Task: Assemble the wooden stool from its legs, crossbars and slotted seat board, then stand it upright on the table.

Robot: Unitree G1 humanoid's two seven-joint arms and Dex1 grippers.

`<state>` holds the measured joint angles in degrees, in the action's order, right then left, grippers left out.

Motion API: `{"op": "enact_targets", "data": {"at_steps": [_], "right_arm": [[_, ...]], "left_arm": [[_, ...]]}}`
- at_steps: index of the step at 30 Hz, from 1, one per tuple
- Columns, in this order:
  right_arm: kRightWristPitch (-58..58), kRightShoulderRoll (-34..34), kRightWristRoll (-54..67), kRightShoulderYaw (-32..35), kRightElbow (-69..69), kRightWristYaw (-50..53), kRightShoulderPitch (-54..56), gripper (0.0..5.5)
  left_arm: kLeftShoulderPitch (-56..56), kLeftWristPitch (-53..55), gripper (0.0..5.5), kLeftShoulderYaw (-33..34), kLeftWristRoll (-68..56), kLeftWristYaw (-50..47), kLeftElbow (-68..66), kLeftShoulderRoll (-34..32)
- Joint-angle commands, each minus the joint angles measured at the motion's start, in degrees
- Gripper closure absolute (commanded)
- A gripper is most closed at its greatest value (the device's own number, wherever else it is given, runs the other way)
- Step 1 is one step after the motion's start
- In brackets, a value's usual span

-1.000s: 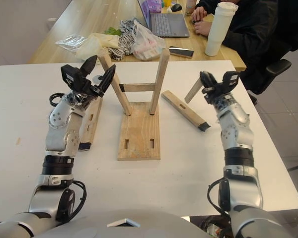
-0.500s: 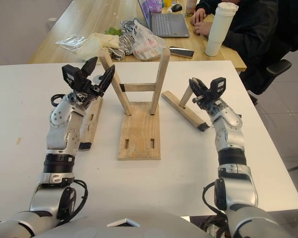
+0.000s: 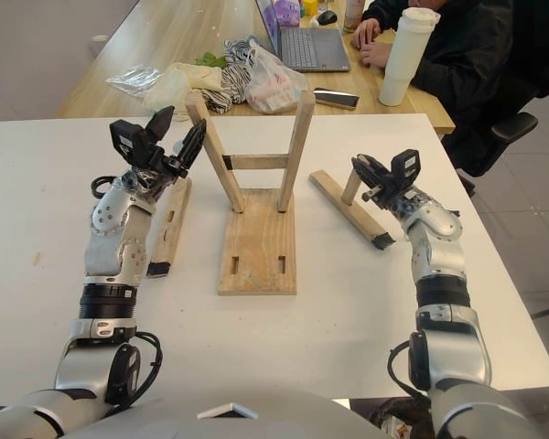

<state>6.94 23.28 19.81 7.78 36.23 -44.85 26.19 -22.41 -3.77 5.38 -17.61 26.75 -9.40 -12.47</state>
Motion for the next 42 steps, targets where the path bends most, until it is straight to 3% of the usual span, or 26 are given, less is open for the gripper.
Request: {"op": "enact_targets", "data": {"at_steps": [1,9,14,16,23,29,34,35,38,42], "right_arm": [[-2.42,-0.28,-1.73,-0.07,3.23,0.96,-4.46,5.12],[-9.98,4.37,-1.16,1.8,-10.9,2.82,-7.82,3.88],[-22.3,8.89,-4.72,-1.68,-19.5,3.46,-14.76,3.02],[-23.44,8.57,-6.78,-3.99,-16.91,3.01,-12.71,2.71],[-23.48,7.73,-9.39,-5.32,-11.94,2.73,-10.33,2.71],[-24.16,7.87,-9.36,-5.47,-12.98,1.37,-10.22,3.47],[-25.34,7.01,-5.39,-1.09,-15.35,2.26,-8.77,3.49],[-26.81,6.84,-2.87,1.41,-17.93,2.92,-8.12,3.49],[-42.66,11.79,17.11,11.97,-40.64,3.11,0.75,3.49],[-51.49,13.29,26.3,15.03,-46.19,6.07,8.12,3.49]], "left_arm": [[-0.46,1.18,2.22,0.26,-0.28,-0.02,-0.12,0.01],[0.23,1.35,2.22,-0.5,0.0,-0.28,0.22,0.77],[-0.25,1.15,2.22,-0.4,-0.01,-0.15,-0.65,1.21],[1.2,1.12,2.22,0.17,0.29,-1.33,0.97,1.16],[1.57,1.59,2.22,0.05,0.4,-1.68,1.59,1.0],[1.52,1.74,2.22,-0.18,0.43,-1.55,1.8,1.11],[1.32,4.28,2.22,-0.19,-1.85,-0.78,4.68,1.15],[1.12,6.96,2.22,-0.47,-4.27,0.56,7.02,0.93],[-1.32,35.88,1.77,-4.22,-34.9,9.81,18.95,1.34],[-2.12,43.86,1.18,-4.92,-43.12,9.45,21.84,1.57]]}}
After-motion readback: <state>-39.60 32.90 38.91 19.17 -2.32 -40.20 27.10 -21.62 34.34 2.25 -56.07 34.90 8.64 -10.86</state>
